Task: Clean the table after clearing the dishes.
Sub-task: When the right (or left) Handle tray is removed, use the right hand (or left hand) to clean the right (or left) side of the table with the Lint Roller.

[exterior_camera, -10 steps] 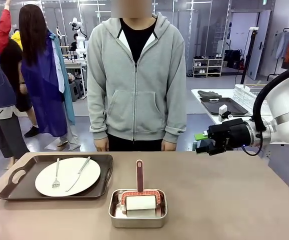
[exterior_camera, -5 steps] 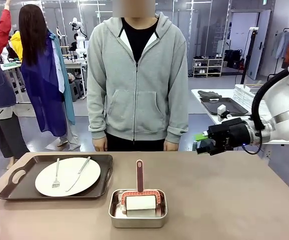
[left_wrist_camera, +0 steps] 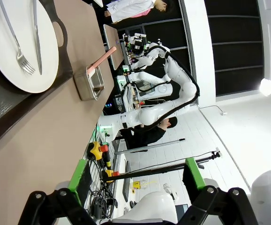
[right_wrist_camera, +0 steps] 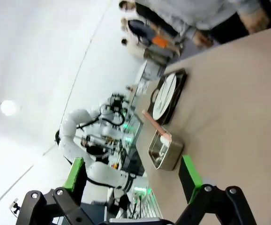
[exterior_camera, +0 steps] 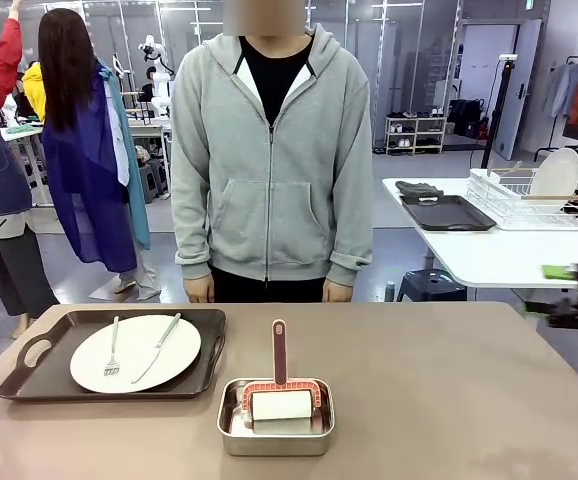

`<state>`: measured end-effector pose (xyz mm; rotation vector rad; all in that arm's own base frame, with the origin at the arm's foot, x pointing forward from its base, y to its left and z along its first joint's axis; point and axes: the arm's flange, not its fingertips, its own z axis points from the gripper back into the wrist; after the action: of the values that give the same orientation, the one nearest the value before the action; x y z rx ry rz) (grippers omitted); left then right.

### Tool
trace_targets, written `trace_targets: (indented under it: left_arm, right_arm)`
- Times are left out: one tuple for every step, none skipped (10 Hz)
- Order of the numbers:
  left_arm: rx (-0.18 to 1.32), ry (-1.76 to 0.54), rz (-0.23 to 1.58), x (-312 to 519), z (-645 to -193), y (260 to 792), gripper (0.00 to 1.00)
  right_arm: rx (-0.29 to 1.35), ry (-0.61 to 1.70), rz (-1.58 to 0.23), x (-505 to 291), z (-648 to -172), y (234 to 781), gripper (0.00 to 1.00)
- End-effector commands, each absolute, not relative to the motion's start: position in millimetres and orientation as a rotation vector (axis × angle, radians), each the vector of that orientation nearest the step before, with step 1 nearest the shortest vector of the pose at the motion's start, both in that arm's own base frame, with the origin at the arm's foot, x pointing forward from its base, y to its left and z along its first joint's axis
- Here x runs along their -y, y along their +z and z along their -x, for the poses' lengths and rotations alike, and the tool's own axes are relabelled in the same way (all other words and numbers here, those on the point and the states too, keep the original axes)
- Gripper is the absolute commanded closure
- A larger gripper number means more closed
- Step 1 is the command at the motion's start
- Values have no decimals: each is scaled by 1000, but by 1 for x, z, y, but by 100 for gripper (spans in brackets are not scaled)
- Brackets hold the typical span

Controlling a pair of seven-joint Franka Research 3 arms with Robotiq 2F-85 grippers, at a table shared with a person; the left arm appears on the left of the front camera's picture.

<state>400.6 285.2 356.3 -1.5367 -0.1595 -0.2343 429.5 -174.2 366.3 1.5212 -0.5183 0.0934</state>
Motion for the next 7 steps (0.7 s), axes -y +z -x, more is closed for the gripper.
trace_targets:
  left_arm:
    - [177,-237,1545,-290,-397,358,0]
    - [177,-237,1545,-290,-397,358,0]
    - [177,-237,1545,-290,-397,358,0]
    - [177,-237,1545,-290,-397,358,0]
    - [177,-237,1545,-290,-397,358,0]
    - [177,-237,1545,-290,-397,358,0]
    - [177,-237,1545,-290,-397,358,0]
  right_arm:
    - [623,52,-1485,203,-417,361,0]
    - [695,0,-1479,225,-402,360,0]
    - [752,-20,-1482,239,-390,361,0]
    - [731,-20,-1434,245,-388,365,0]
    - [678,-24,-1476,244,-395,362,0]
    - [678,-24,-1476,244,-395,362,0]
    - [678,-24,-1476,244,-395,362,0]
